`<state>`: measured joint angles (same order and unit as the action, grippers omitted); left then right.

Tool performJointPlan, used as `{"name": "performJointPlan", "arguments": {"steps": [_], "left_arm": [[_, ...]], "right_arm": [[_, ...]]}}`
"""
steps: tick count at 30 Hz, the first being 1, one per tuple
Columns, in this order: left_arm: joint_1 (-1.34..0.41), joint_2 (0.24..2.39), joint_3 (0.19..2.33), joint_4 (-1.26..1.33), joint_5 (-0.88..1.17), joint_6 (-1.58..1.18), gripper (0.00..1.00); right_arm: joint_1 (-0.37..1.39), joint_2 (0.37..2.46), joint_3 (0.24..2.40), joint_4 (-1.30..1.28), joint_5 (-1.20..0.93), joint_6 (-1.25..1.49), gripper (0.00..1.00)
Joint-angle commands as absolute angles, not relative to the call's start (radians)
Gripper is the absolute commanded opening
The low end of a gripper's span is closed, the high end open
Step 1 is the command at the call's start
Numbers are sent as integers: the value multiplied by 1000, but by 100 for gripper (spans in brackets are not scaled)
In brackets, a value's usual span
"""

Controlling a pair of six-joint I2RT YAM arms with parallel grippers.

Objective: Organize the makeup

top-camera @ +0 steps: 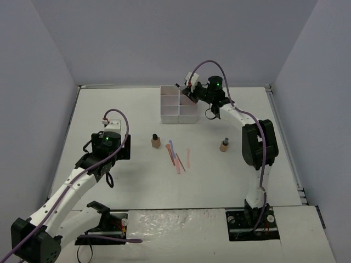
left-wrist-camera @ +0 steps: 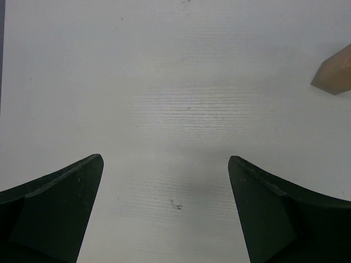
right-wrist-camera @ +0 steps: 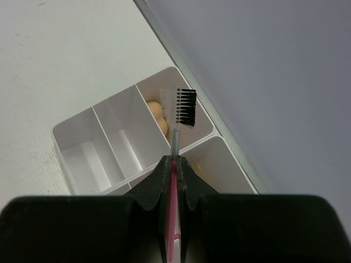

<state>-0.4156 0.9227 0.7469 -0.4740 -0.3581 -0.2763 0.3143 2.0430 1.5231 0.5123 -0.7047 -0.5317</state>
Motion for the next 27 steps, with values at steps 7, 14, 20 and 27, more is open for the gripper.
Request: {"name": "performJointPlan", "arguments": {"steps": [7,14,20,27], "left_arm": [[-407,944,770,-448,-398,-267,97],[-408,950,770,-445,-402,-264,97],[-408,963,772,-448,-405,-264,97],[-408,968,773,-448,-404,-264,97]], "right_arm": [[291,2098,1594,681,-791,-589,1],[275,2119,1574,707,-802,-602,4],[273,2127,1560,701,-807,-618,6],[273,2102,1521,699,-815,-622,12]]}}
